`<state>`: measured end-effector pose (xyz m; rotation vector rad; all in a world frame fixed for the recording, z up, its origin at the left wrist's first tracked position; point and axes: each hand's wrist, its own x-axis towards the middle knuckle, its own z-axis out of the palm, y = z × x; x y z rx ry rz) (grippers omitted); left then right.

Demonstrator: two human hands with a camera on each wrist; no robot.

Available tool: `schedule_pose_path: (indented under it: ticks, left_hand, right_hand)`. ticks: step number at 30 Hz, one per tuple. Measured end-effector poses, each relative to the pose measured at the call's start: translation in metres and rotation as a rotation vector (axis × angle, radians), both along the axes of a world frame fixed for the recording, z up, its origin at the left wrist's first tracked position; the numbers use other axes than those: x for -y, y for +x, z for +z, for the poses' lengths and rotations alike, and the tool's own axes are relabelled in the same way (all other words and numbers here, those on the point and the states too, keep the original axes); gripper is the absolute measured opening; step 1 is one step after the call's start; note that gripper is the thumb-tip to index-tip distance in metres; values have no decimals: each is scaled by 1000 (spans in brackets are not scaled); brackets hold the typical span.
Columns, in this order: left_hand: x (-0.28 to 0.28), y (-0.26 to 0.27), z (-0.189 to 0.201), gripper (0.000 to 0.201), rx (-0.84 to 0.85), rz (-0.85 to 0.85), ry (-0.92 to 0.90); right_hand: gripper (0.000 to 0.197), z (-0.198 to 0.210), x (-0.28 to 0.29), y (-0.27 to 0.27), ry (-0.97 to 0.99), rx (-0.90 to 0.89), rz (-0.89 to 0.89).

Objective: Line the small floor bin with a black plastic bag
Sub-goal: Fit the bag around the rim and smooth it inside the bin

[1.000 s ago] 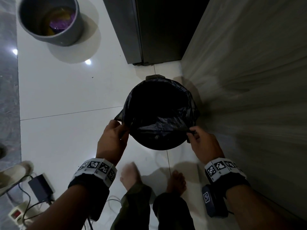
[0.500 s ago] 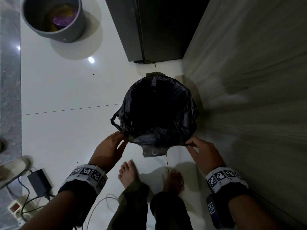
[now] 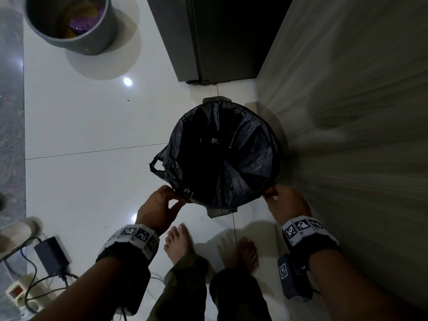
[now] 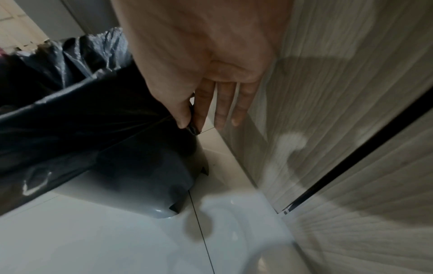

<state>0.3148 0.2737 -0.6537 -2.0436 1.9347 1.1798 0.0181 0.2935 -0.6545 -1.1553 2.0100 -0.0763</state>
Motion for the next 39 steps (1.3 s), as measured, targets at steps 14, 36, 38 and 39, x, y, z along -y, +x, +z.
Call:
schedule_pose_path:
  ticks: [14, 36, 38, 39]
  left_hand:
    - [7, -14, 61, 10, -21, 25, -233]
    - [54, -93, 35, 43, 198, -618, 222]
    - [60, -83, 41, 33, 22, -437, -8]
    - [63, -76, 43, 32, -43, -342, -179]
  right_hand:
    - [16, 46, 19, 0, -253, -15, -223]
    - [45, 36, 138, 41, 42, 121, 208]
    - [34, 43, 130, 37, -187, 143, 110]
    - [30, 46, 125, 34, -319, 109, 68]
